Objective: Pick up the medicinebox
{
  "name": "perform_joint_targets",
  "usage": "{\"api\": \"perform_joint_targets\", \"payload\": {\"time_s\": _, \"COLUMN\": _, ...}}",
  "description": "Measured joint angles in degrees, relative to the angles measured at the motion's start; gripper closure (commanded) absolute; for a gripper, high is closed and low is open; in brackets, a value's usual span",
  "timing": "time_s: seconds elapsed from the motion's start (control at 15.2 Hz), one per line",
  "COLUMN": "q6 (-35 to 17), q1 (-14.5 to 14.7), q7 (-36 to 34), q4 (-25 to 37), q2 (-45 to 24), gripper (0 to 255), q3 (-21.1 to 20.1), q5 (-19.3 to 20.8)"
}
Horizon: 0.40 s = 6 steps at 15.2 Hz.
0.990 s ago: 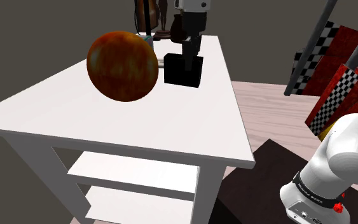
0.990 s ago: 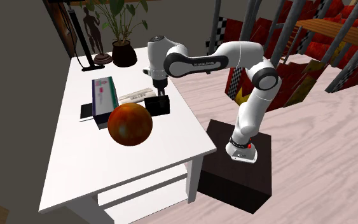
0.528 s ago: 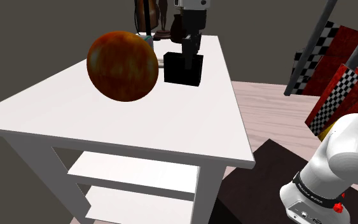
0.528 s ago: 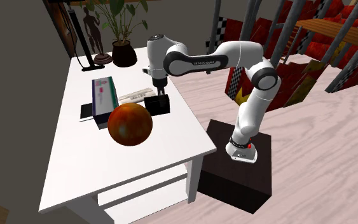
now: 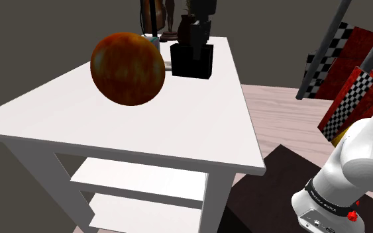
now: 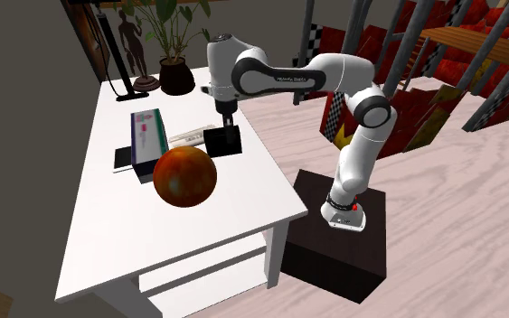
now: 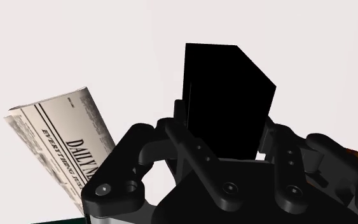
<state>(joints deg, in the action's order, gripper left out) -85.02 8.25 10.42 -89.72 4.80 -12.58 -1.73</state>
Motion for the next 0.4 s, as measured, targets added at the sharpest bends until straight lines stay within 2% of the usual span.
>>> {"api": "perform_joint_targets", "payload": {"time_s": 0.4, "q6": 4.98, "q1": 0.11, "q7": -0.41, "q4": 6.98, "q2": -2.04, "gripper": 255, "q3": -0.19, "q5": 0.42}}
